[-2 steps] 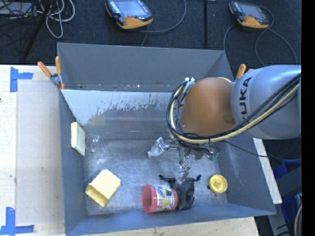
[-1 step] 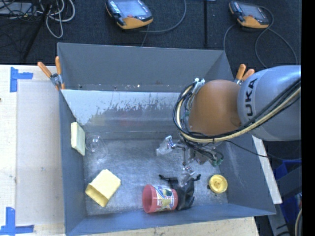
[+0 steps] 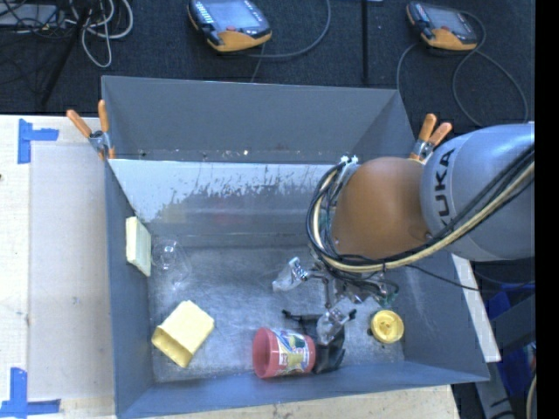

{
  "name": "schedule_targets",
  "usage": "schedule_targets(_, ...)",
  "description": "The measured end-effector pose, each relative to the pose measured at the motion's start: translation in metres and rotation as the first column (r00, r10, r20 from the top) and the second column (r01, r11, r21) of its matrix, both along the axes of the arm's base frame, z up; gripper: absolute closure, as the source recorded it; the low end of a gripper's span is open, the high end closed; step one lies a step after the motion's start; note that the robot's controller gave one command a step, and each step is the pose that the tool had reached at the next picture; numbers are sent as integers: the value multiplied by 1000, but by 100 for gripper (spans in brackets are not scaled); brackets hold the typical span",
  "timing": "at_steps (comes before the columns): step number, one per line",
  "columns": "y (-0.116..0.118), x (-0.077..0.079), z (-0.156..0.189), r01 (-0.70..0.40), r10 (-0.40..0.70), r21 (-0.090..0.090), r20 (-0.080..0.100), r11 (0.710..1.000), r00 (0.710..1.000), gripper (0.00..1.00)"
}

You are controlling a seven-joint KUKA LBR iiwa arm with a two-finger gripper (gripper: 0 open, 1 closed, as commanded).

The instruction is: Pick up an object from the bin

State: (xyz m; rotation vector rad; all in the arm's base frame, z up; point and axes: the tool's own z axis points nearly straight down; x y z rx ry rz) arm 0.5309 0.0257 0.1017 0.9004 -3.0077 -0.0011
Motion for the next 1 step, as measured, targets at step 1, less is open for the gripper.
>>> schedule_targets(1,17,7,-26,-452,452,-1,9,892,892,100)
